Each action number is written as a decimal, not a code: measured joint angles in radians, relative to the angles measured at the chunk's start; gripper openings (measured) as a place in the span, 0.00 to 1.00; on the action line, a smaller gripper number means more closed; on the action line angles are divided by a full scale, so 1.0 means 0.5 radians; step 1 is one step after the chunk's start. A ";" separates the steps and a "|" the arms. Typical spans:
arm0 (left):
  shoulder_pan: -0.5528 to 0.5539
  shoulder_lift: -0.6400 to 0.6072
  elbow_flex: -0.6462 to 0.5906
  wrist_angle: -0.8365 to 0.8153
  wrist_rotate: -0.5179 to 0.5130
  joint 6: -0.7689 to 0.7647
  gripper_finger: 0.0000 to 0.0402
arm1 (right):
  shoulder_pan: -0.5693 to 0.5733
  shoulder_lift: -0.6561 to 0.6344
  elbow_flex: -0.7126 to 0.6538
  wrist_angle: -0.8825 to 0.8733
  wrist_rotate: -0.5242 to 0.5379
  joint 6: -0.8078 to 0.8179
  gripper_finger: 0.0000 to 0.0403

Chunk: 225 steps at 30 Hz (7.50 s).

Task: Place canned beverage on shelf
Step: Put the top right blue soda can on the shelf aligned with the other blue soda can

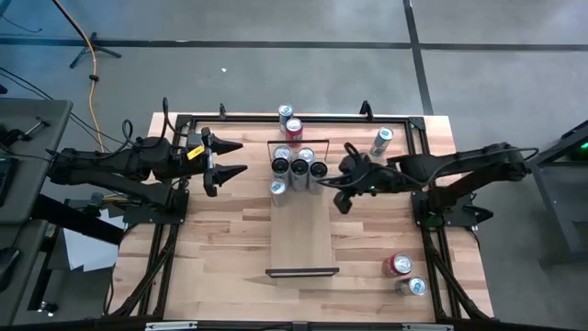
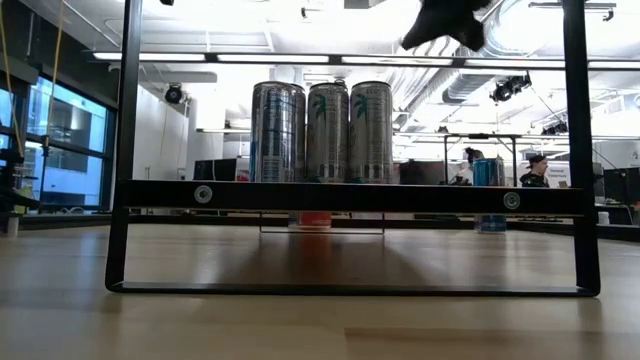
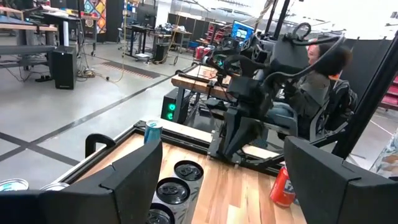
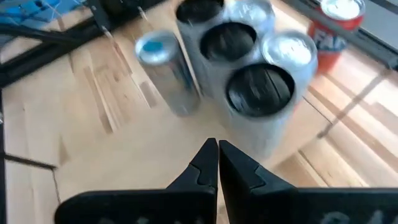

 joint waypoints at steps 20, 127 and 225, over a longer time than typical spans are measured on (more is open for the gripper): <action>0.000 0.000 0.000 0.040 0.003 -0.072 0.73 | -0.049 -0.783 -0.921 1.438 -0.069 -0.400 0.00; -0.001 0.001 0.001 0.060 0.039 -0.103 0.73 | -0.230 -0.665 -0.358 0.716 0.507 -0.239 0.93; -0.001 0.001 0.001 0.060 0.039 -0.103 0.73 | -0.988 -0.661 0.230 -0.219 -0.092 -0.289 0.52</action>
